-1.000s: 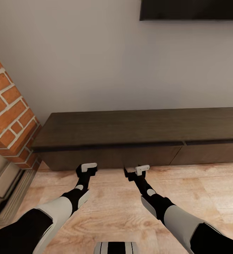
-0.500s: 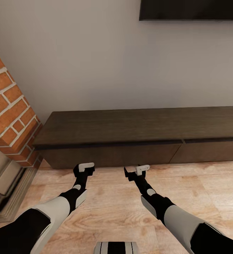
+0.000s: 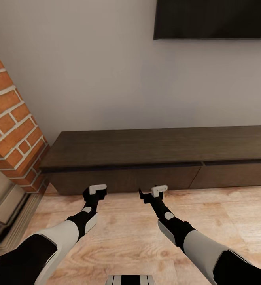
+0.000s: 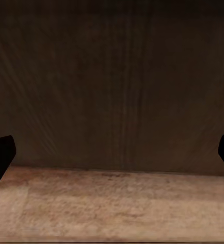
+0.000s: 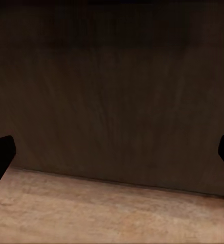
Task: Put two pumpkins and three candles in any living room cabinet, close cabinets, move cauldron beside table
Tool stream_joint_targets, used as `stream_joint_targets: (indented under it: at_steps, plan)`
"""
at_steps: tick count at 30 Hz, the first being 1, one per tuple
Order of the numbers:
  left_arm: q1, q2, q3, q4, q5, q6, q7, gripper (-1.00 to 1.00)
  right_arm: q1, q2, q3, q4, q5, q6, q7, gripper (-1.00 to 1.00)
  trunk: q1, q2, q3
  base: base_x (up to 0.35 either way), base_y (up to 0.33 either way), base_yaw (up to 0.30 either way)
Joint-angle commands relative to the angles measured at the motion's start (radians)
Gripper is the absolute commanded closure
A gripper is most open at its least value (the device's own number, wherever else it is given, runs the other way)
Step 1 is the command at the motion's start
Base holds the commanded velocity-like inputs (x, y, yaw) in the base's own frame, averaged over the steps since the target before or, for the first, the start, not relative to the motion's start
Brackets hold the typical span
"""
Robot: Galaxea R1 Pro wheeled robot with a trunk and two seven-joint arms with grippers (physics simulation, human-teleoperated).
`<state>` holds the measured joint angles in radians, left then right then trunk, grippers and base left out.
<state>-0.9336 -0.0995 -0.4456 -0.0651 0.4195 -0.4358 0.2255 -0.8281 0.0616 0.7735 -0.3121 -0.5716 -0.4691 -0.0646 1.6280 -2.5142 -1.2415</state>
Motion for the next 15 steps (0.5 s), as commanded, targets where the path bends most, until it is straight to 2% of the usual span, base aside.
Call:
stream_joint_targets:
  at_steps: [1,7,15]
  plan:
    - [-0.001,0.000,-0.009,0.001,0.005,0.001,0.005,-1.00,-0.001,0.000,0.009,0.001,-0.005,-0.004,-0.007,-1.00,-0.001,0.000,0.003,0.000,0.000,0.000]
    - [-0.001,0.003,-0.009,0.002,0.004,0.017,-0.001,-1.00,0.001,0.000,0.008,0.001,-0.005,-0.003,-0.009,-1.00,-0.001,0.000,0.003,-0.052,0.000,0.000]
    - [-0.001,0.011,-0.006,0.003,0.006,0.024,-0.003,-1.00,0.002,-0.001,0.007,0.001,-0.005,-0.002,-0.009,-1.00,-0.001,0.000,0.012,-0.279,0.000,0.000]
